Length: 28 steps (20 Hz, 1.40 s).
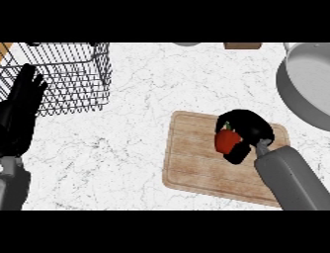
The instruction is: Pick the bell pepper from the cutting board and place it in the pot
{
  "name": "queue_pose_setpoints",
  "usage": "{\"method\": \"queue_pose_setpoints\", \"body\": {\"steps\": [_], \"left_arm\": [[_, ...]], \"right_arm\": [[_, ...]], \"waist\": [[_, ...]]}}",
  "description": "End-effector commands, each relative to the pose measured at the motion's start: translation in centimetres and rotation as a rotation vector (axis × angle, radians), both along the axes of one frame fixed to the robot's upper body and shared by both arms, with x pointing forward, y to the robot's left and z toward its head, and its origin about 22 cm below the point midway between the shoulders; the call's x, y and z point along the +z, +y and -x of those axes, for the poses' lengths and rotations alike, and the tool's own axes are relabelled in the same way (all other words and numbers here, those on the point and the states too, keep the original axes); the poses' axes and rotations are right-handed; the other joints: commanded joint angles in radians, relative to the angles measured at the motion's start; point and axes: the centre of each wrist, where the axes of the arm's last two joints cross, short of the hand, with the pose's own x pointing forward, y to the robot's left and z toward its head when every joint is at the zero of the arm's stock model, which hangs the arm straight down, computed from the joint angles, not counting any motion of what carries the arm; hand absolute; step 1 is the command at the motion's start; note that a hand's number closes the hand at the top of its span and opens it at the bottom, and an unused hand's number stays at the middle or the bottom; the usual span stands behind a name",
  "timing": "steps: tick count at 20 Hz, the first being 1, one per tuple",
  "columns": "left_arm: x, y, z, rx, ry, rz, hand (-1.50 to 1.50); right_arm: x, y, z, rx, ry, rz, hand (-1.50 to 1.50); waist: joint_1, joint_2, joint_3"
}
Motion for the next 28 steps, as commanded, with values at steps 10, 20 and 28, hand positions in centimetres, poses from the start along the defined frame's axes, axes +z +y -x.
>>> {"method": "queue_pose_setpoints", "body": {"steps": [10, 20, 28], "left_arm": [[-1.7, 2.3, 0.3, 0.039, 0.006, 0.012, 0.00], [-1.5, 0.9, 1.2, 0.047, 0.002, 0.004, 0.00], [-0.7, 1.9, 1.1, 0.023, 0.005, -0.018, 0.00]], "right_arm": [[-2.3, -0.8, 5.6, 0.293, -0.011, -0.043, 1.50], [5.4, -6.1, 14.5, 0.378, -0.260, -0.239, 1.50], [12.0, -10.6, 15.5, 0.061, -0.657, -0.434, 1.50]], "waist": [[-0.027, -0.002, 0.001], [-0.042, -0.006, 0.002], [-0.037, -0.003, 0.002]]}}
